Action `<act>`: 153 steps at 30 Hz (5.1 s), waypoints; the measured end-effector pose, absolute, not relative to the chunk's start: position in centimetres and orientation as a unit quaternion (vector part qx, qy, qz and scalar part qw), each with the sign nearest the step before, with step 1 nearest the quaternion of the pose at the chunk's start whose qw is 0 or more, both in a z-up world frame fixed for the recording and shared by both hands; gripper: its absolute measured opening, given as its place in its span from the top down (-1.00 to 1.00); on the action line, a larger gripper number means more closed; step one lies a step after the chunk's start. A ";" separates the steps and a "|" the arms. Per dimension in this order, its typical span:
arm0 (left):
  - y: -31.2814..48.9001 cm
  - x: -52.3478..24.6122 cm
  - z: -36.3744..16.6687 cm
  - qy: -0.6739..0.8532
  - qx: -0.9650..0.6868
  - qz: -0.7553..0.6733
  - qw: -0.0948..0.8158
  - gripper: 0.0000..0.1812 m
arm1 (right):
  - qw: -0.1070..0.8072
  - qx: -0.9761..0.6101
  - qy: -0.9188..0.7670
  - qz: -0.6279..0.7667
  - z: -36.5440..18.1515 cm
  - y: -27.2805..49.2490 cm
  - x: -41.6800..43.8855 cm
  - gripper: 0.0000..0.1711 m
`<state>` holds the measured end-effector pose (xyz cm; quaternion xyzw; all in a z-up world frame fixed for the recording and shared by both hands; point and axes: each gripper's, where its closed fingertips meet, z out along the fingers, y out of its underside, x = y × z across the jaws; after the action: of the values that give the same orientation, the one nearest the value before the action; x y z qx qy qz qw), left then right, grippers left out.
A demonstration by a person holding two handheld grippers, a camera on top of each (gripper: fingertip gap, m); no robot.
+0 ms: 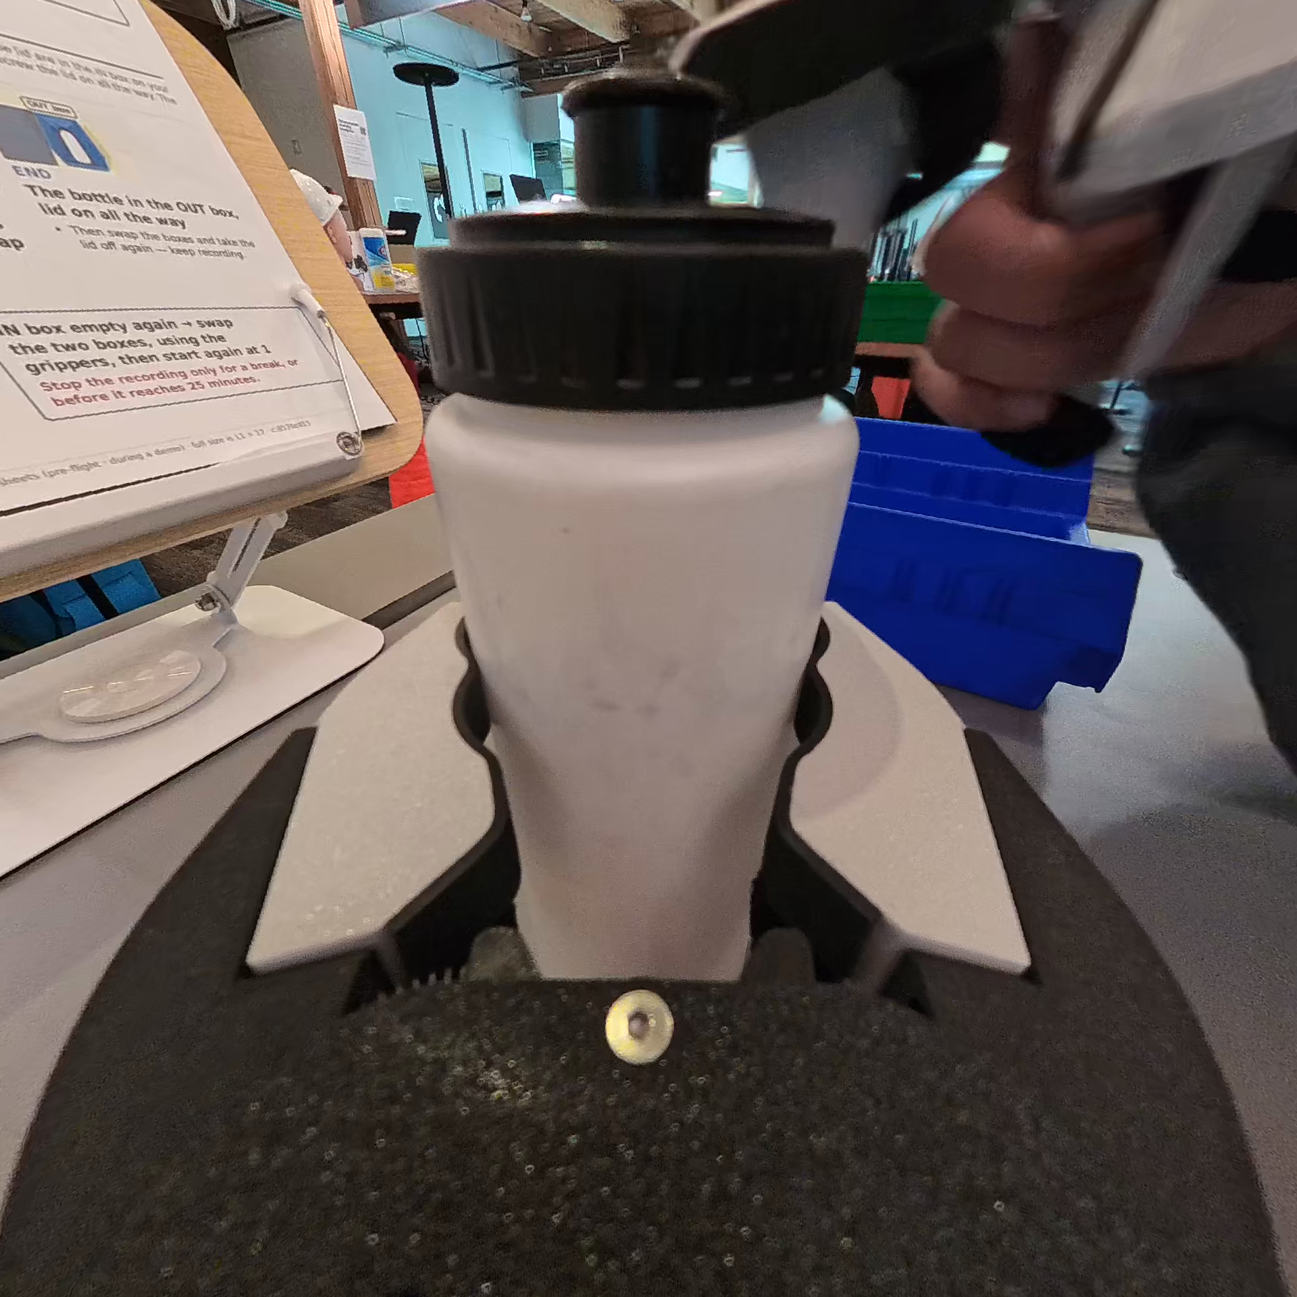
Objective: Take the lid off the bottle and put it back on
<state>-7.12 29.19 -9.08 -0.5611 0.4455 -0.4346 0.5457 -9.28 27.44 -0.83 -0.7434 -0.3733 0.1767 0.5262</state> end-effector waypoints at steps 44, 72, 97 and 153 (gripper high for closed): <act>28.9 -7.1 -9.2 0.446 -0.558 -0.441 0.543 0.04 | 0.632 -0.707 -0.198 0.249 0.6 26.1 -9.7 0.00; 28.8 -7.1 -9.3 0.449 -0.557 -0.438 0.544 0.04 | 0.340 -0.677 -0.550 0.353 -3.4 28.3 -10.4 0.17; 29.1 -7.3 -9.3 0.439 -0.564 -0.440 0.543 0.04 | 0.650 -0.754 -0.055 0.077 -3.2 30.1 -10.3 0.15; 28.7 -7.1 -9.5 0.451 -0.556 -0.444 0.539 0.04 | 0.345 -0.667 -0.570 0.334 -3.4 28.4 -10.7 0.13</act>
<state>-7.09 28.70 -9.48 -0.5561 0.4510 -0.4437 0.5390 -10.74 28.38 -3.40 -0.6673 -0.5696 0.3340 0.3446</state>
